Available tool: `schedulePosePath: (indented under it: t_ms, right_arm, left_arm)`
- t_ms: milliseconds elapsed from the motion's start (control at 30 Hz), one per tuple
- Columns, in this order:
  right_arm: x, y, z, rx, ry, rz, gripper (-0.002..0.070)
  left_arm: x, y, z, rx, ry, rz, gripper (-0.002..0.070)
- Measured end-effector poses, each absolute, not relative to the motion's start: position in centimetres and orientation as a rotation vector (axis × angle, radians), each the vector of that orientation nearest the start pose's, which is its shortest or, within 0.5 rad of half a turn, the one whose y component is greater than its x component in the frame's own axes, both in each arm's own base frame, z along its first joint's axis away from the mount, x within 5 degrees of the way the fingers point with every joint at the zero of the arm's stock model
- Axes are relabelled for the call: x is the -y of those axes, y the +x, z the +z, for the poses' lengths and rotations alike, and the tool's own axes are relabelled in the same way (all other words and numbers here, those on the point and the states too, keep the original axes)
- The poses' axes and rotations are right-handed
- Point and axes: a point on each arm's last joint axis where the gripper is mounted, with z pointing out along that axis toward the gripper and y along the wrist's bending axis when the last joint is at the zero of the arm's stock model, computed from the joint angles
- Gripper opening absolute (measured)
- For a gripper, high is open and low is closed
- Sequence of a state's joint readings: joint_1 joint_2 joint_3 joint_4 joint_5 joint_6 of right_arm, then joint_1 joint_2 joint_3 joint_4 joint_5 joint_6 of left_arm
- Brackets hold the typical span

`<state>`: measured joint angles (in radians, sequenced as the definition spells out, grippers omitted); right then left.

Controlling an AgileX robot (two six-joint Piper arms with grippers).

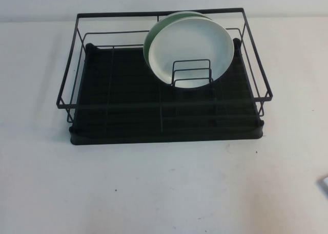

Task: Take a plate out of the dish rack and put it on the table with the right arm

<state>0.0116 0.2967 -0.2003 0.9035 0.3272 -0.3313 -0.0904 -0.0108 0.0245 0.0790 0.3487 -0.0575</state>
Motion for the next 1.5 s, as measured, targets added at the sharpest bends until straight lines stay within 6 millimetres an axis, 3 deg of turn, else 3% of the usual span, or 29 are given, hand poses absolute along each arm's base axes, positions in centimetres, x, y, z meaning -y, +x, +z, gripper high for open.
schedulePosePath:
  t_ms: [167, 400, 567, 700, 833, 1067, 1167, 1333, 1500]
  right_arm:
    - [-3.1, 12.9, 27.9, -2.0, 0.071, 0.52, -0.0018]
    - [-3.8, 21.4, 32.7, -2.032, -0.17, 0.468, -0.0017]
    - [-4.2, 26.9, 34.2, -2.035, -0.266, 0.48, -0.0018]
    - [-4.7, 30.0, 34.9, -2.025, -0.335, 0.512, -0.0018]
    - [-6.2, 32.3, 35.2, -1.989, -0.465, 0.506, -0.0018]
    - [-11.0, 34.4, 34.9, -1.943, -0.753, 0.47, 0.0]
    - [-12.7, 35.2, 34.7, -1.922, -0.867, 0.431, 0.0069]
    - [-14.6, 37.0, 34.1, -1.904, -0.945, 0.404, 0.0265]
    - [-15.3, 38.9, 33.6, -1.847, -1.027, 0.336, 0.0338]
  left_arm:
    - [0.2, 5.3, 17.4, -1.843, 0.08, -0.027, -0.0004]
    - [0.2, 5.3, 17.4, -1.843, 0.08, -0.027, -0.0004]
    - [0.2, 5.3, 17.4, -1.843, 0.08, -0.027, -0.0004]
    - [0.2, 5.3, 17.4, -1.843, 0.08, -0.027, -0.0004]
    - [0.2, 5.3, 17.4, -1.843, 0.08, -0.027, -0.0004]
    - [0.2, 5.3, 17.4, -1.843, 0.08, -0.027, -0.0004]
    - [0.2, 5.3, 17.4, -1.843, 0.08, -0.027, -0.0004]
    - [0.2, 5.3, 17.4, -1.843, 0.08, -0.027, -0.0004]
    - [0.2, 5.3, 17.4, -1.843, 0.08, -0.027, -0.0004]
